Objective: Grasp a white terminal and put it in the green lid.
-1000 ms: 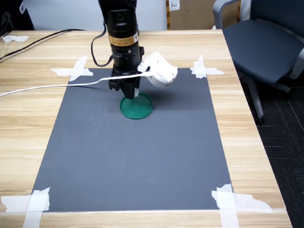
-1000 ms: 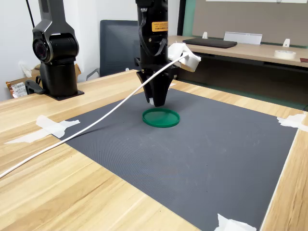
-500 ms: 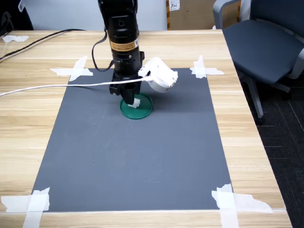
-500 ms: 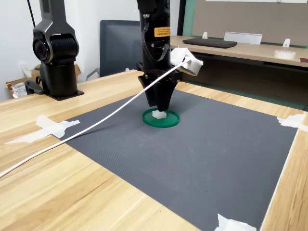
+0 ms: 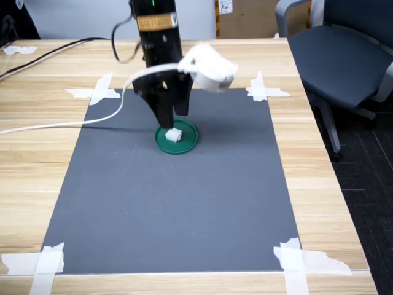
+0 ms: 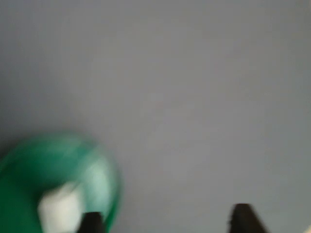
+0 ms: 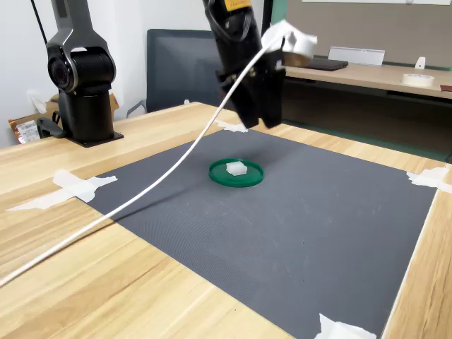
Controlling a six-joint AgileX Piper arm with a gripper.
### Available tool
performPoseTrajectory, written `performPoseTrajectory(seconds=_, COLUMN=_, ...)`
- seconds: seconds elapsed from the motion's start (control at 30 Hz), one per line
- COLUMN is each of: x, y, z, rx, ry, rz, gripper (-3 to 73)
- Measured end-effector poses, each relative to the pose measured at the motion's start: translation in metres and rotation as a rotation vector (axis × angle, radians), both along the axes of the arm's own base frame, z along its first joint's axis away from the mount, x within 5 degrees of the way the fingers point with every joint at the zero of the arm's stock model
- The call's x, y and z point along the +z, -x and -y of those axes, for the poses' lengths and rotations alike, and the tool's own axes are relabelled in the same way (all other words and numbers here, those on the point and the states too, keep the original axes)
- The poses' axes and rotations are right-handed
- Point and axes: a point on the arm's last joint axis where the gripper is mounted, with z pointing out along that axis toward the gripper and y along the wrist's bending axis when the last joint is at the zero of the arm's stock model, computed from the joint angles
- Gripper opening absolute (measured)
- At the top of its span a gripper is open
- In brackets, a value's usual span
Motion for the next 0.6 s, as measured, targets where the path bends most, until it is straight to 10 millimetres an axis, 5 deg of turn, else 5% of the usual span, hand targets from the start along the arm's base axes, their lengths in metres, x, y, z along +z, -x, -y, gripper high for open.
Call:
performPoseTrajectory(seconds=0.27, x=0.071, y=0.053, z=0.0, rx=-0.095, ry=-0.332, rz=0.241, gripper=1.5)
performPoseTrajectory(seconds=0.43, x=0.082, y=0.094, z=0.007, rx=-0.102, ry=-0.414, rz=0.312, gripper=-2.3)
performPoseTrajectory(seconds=0.6, x=0.072, y=0.14, z=0.016, rx=-0.152, ry=-0.502, rz=0.353, gripper=-2.5)
